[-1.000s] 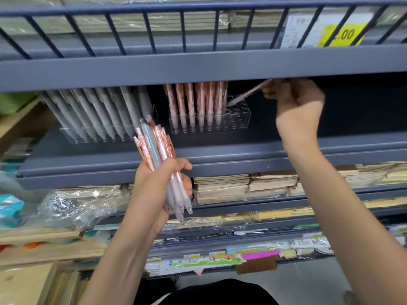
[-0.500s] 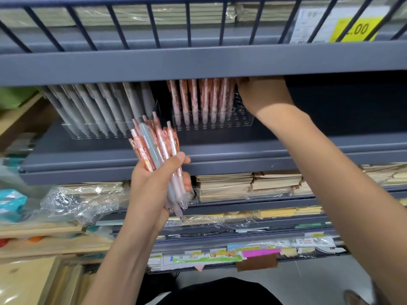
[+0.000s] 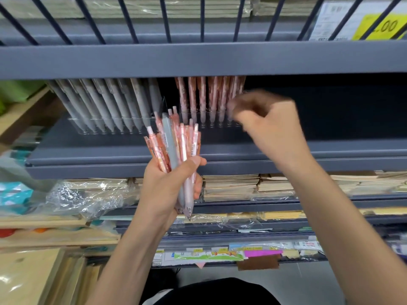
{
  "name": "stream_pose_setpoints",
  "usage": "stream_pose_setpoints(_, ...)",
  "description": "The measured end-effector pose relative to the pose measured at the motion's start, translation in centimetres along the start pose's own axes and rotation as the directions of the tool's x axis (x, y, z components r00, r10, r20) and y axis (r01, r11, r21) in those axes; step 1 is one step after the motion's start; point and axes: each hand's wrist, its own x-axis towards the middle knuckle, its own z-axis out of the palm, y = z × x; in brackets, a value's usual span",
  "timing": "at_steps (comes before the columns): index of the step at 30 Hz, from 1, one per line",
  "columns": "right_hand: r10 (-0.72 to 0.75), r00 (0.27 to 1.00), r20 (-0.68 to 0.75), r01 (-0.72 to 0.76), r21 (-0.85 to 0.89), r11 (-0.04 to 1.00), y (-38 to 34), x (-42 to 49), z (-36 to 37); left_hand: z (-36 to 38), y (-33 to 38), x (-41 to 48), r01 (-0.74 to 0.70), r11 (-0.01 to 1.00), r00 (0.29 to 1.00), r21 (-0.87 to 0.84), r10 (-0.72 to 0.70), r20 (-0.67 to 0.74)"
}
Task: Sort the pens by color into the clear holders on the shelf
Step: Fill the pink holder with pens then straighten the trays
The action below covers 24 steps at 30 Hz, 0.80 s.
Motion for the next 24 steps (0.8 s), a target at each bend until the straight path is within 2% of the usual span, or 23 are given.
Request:
stream_pose_setpoints(2,0.020,0.973,0.228,-0.021,0.002,1.000,0.0,-1.2,0.4,0.5,0.0,-0.1,-0.015,1.000,0.999,-0.015,0.016,0.047)
stream_pose_setpoints(4,0.025,0.933,0.359,-0.053,0.068,0.996,-0.1,-1.7,0.5,0.9,0.0,-0.1,-0.018,1.000,0.996,-0.019,0.019,0.086)
stream_pose_setpoints(6,0.035,0.910,0.413,-0.103,0.144,0.984,-0.2,-1.9,0.2,1.2,-0.1,-0.1,-0.017,1.000,0.995,-0.004,0.018,0.103)
stream_pose_setpoints(9,0.048,0.924,0.378,-0.128,0.189,0.974,0.0,-1.9,-0.3,1.7,-0.4,-0.1,-0.008,1.000,0.998,0.007,0.008,0.055)
stream_pose_setpoints(13,0.109,0.959,0.261,-0.193,0.323,0.927,0.6,-2.4,-0.6,2.1,-0.4,0.3,0.002,1.000,0.989,0.011,0.000,-0.146)
stream_pose_setpoints(16,0.127,0.983,0.133,-0.173,0.445,0.878,0.8,-3.0,-0.6,1.9,0.0,0.6,-0.007,1.000,0.982,0.013,0.010,-0.189)
stream_pose_setpoints(18,0.156,0.987,0.032,-0.147,0.569,0.809,0.8,-3.0,-1.0,1.6,0.3,0.7,-0.020,1.000,0.981,0.012,0.022,-0.190)
stream_pose_setpoints(21,0.250,0.947,-0.204,-0.033,0.708,0.706,1.1,-2.2,-2.3,1.3,0.3,0.5,-0.070,0.997,0.986,-0.031,0.065,-0.156)
stream_pose_setpoints(22,0.253,0.921,-0.298,0.021,0.684,0.729,1.2,-1.8,-2.7,1.2,0.2,0.5,-0.076,0.996,0.987,-0.045,0.068,-0.149)
stream_pose_setpoints(24,0.192,0.862,-0.470,0.100,0.528,0.844,1.5,-1.0,-3.2,1.0,0.1,0.4,-0.069,0.996,0.988,-0.049,0.061,-0.140)
